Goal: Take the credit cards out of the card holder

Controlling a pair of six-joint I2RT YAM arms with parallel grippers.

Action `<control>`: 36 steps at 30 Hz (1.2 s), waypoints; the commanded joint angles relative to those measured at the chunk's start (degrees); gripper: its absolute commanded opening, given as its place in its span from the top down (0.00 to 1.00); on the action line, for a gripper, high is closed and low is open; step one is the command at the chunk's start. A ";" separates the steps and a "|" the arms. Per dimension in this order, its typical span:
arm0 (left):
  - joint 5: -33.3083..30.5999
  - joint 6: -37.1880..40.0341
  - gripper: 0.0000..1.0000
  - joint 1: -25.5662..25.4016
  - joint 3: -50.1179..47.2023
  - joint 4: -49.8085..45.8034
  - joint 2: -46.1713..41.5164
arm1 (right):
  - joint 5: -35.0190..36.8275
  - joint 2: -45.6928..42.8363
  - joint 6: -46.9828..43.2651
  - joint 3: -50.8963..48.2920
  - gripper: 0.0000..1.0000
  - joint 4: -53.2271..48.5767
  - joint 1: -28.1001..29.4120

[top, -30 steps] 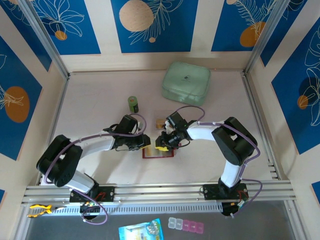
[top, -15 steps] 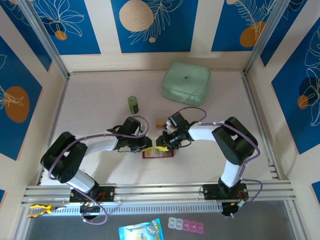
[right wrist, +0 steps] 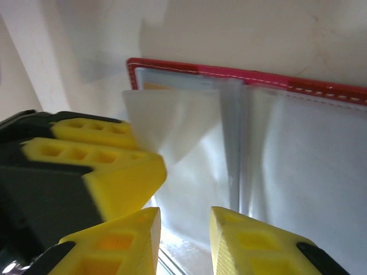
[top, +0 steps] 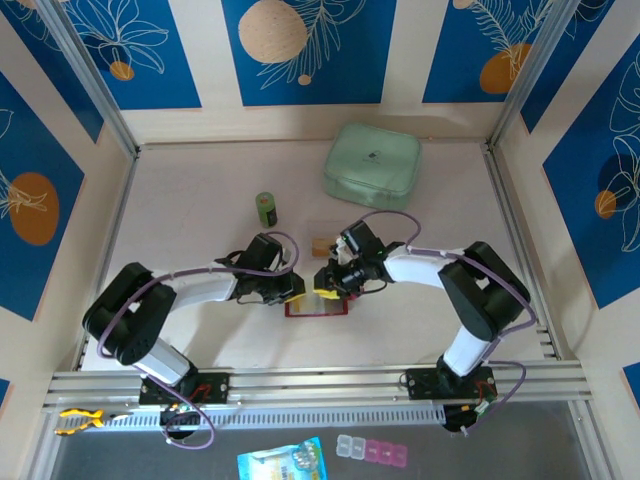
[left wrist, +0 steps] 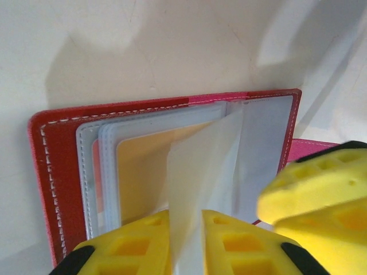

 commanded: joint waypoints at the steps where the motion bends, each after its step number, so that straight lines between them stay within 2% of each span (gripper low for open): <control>1: 0.91 -0.79 0.76 -0.87 2.43 -0.61 -2.15 | 1.08 -4.24 -0.76 0.13 0.70 -4.47 -0.92; 9: 1.35 -0.75 0.64 -2.45 5.87 -1.95 -1.49 | 2.41 -11.26 -2.71 0.13 0.69 -10.02 -3.85; 22: 2.14 -0.36 0.51 -5.86 13.27 -1.25 6.00 | 3.07 -20.14 -4.22 -2.03 0.66 -15.76 -8.13; 36: 3.41 -0.41 0.49 -6.47 15.52 0.18 10.90 | 3.07 -24.10 -4.29 -4.16 0.64 -17.14 -10.30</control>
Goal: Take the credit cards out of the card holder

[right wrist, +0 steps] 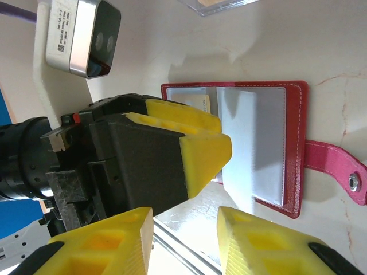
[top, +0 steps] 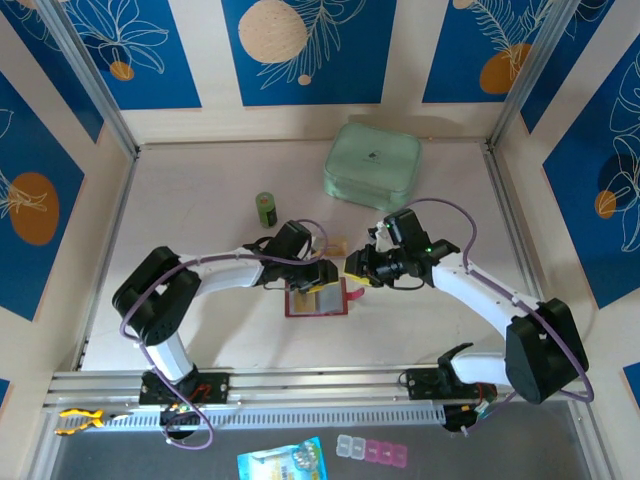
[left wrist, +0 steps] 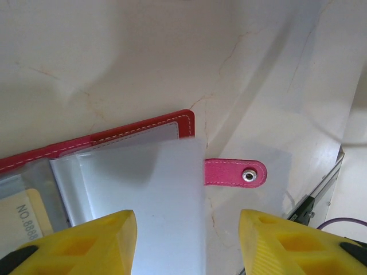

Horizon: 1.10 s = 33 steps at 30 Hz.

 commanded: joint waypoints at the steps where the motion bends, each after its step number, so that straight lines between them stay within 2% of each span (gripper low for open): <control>1: 1.63 0.58 0.49 -0.54 1.53 0.65 1.00 | -0.25 -1.63 -0.55 -1.40 0.64 -1.53 -0.44; 9: 1.32 1.44 0.50 -0.53 1.57 -0.05 0.32 | -0.68 -1.27 -0.21 -1.90 0.64 -0.71 -0.30; 18: -0.40 2.22 0.52 1.14 -2.63 -0.96 -4.72 | -1.31 3.36 0.57 -1.15 0.66 2.56 1.59; 29: -1.50 3.32 0.57 7.09 -11.08 -2.84 -13.16 | -1.47 13.32 0.66 4.03 0.69 5.62 6.42; 33: -2.05 4.63 0.64 9.36 -13.63 -4.13 -15.03 | -1.31 17.04 0.68 6.26 0.72 6.43 8.37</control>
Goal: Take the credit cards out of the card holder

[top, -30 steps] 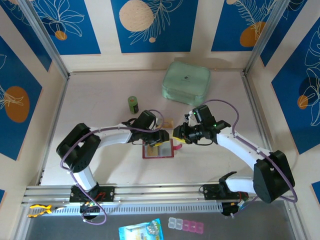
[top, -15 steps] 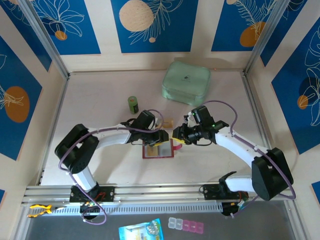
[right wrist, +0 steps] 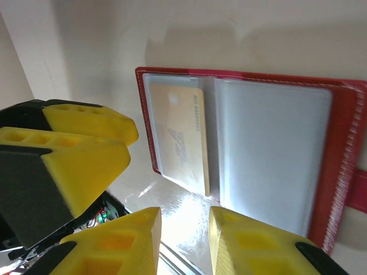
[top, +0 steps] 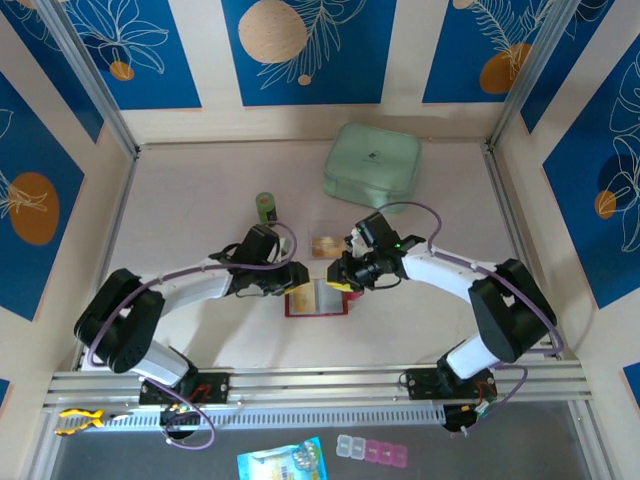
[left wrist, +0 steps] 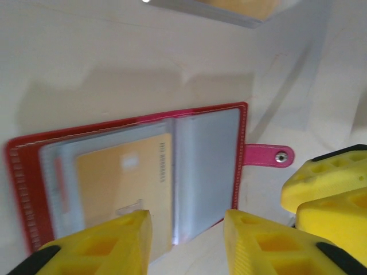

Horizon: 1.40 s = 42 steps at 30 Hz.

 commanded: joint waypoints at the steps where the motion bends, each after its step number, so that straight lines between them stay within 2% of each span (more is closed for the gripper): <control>1: -0.73 2.13 0.67 1.73 -2.21 -2.05 -1.61 | -1.07 2.64 0.30 2.64 0.73 1.00 1.58; 5: 0.12 2.69 0.78 2.70 -3.47 -1.50 -0.91 | -0.72 5.47 0.24 4.13 0.75 1.23 3.00; 11: -0.84 3.83 0.85 2.95 -4.44 -1.61 0.52 | -0.37 8.20 0.56 5.02 0.75 2.23 4.42; 22: 0.29 2.72 0.87 2.91 -6.80 2.34 3.23 | 0.31 11.68 -0.28 5.53 0.75 3.74 5.90; 42: 0.13 2.44 0.88 2.97 -5.80 -0.39 0.31 | 4.02 13.80 -2.51 4.77 0.76 3.48 7.07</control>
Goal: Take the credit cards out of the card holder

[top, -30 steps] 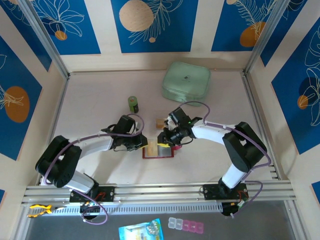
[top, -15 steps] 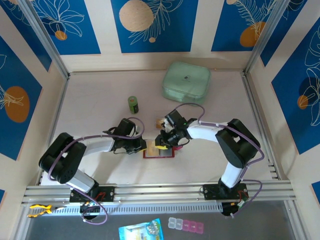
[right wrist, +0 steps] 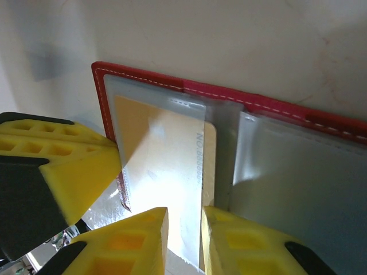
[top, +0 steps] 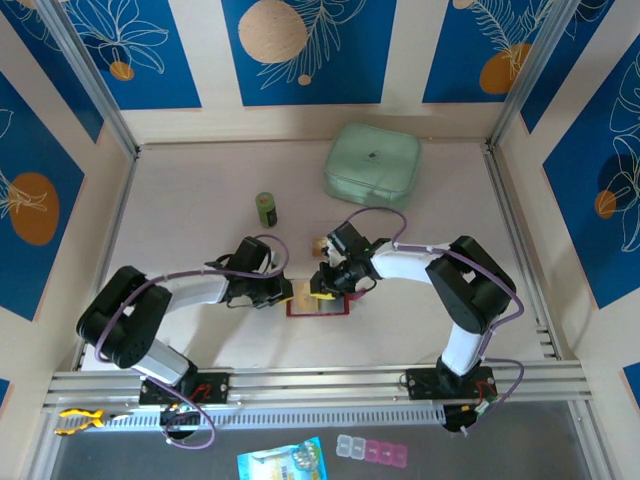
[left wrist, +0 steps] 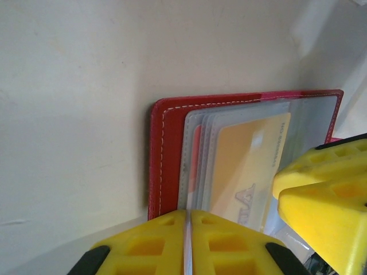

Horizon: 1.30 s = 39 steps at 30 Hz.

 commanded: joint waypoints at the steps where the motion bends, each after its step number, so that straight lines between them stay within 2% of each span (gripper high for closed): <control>1: -0.13 -0.03 0.88 0.44 0.81 -2.53 -1.77 | 0.47 0.79 -1.12 0.53 0.76 -1.04 0.53; 10: 0.99 -0.56 0.88 0.17 3.34 -3.00 -2.61 | 0.62 0.70 -1.12 0.79 0.76 -1.51 0.69; 17: 2.41 -0.73 0.89 -0.59 3.30 -0.63 0.58 | 0.59 0.57 -1.19 0.88 0.76 -1.52 0.82; 31: 0.47 1.02 0.93 -0.61 2.22 -2.33 2.12 | 0.44 1.49 -1.05 0.84 0.79 -0.94 0.90; 39: 0.12 1.28 0.93 -0.58 2.48 -3.13 1.62 | 3.00 0.69 -1.56 1.06 0.79 -3.99 0.88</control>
